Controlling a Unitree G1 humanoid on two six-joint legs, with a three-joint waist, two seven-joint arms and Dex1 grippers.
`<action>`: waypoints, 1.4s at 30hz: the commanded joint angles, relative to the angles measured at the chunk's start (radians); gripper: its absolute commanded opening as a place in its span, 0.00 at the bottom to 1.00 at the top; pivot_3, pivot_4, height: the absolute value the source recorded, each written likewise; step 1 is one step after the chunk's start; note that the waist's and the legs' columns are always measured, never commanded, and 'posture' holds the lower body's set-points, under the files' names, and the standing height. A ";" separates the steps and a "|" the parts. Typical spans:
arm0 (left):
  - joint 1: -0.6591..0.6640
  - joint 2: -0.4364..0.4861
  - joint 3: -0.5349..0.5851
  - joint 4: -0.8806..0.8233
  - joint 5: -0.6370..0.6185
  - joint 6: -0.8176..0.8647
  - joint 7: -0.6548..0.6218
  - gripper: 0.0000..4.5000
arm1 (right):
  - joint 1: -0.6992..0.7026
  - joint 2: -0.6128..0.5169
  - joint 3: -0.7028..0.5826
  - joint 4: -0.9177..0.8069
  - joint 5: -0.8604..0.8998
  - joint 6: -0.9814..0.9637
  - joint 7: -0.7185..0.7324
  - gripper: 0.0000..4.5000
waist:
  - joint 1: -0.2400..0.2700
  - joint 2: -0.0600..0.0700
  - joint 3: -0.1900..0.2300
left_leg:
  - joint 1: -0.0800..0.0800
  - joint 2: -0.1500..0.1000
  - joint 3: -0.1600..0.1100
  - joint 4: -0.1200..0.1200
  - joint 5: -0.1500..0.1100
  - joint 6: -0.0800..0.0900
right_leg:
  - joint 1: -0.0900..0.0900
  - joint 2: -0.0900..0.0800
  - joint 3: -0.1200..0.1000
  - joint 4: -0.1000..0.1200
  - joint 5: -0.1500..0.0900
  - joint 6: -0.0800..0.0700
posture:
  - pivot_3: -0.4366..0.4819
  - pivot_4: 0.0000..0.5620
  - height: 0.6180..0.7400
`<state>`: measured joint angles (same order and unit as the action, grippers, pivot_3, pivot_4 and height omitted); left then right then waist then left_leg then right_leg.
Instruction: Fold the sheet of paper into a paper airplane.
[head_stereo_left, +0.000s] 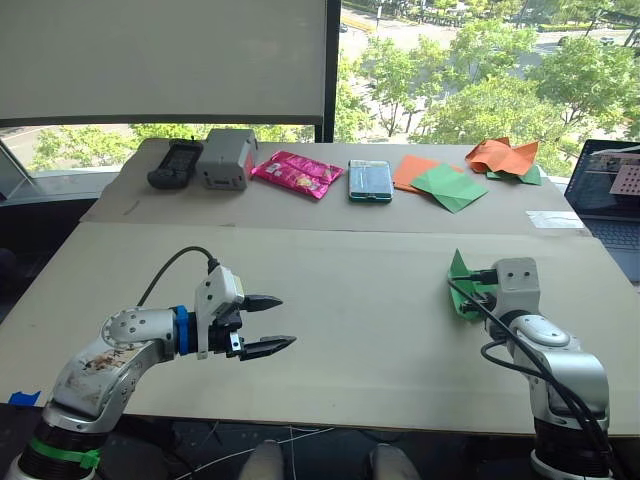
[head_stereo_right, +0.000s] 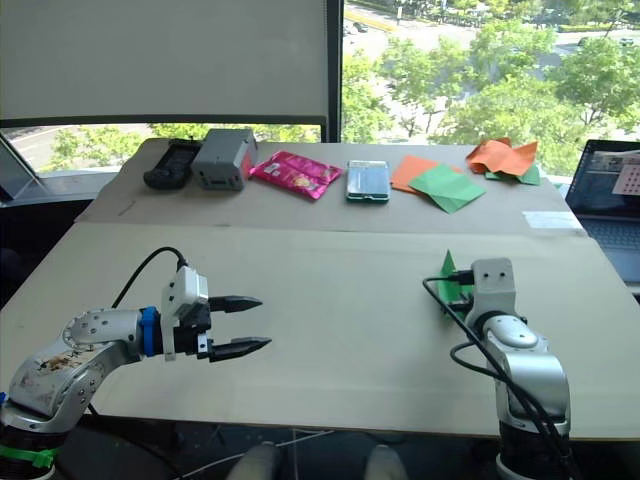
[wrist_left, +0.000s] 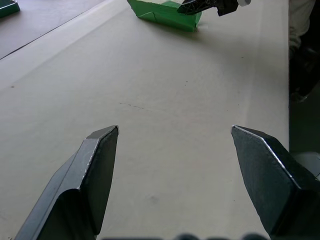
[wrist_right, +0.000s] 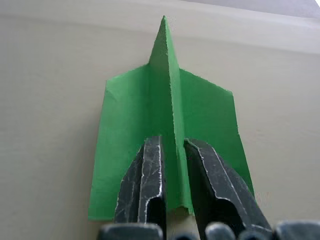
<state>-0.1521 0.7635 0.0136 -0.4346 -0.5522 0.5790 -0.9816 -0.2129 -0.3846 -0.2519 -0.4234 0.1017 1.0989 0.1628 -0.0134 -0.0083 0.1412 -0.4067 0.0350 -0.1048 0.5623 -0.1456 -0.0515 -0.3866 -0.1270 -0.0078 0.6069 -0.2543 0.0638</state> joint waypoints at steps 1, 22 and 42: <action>-0.019 0.012 0.018 -0.036 -0.016 0.005 0.003 0.85 | -0.023 -0.003 -0.045 -0.066 0.024 -0.027 0.007 0.52 | 0.000 0.000 0.000 | 0.000 0.000 0.000 0.000 0.000 0.000 | 0.000 0.000 0.000 0.000 0.000 0.000 | 0.48 0.27 0.84; 0.145 -0.198 0.243 0.036 0.065 -0.030 0.410 0.85 | 0.148 -0.126 0.322 -0.142 0.110 -0.468 0.338 0.99 | -0.001 -0.004 0.000 | 0.000 0.001 0.000 0.001 -0.001 -0.001 | 0.002 0.000 -0.001 -0.006 0.000 0.000 | 0.48 0.27 0.84; 0.122 -0.204 0.232 0.150 0.071 -0.112 0.338 0.85 | 0.154 -0.090 0.289 -0.083 0.109 -0.538 0.312 0.99 | 0.005 -0.002 0.000 | -0.002 0.000 0.000 0.001 0.000 -0.001 | 0.002 0.000 -0.001 -0.006 0.000 0.000 | 0.48 0.27 0.84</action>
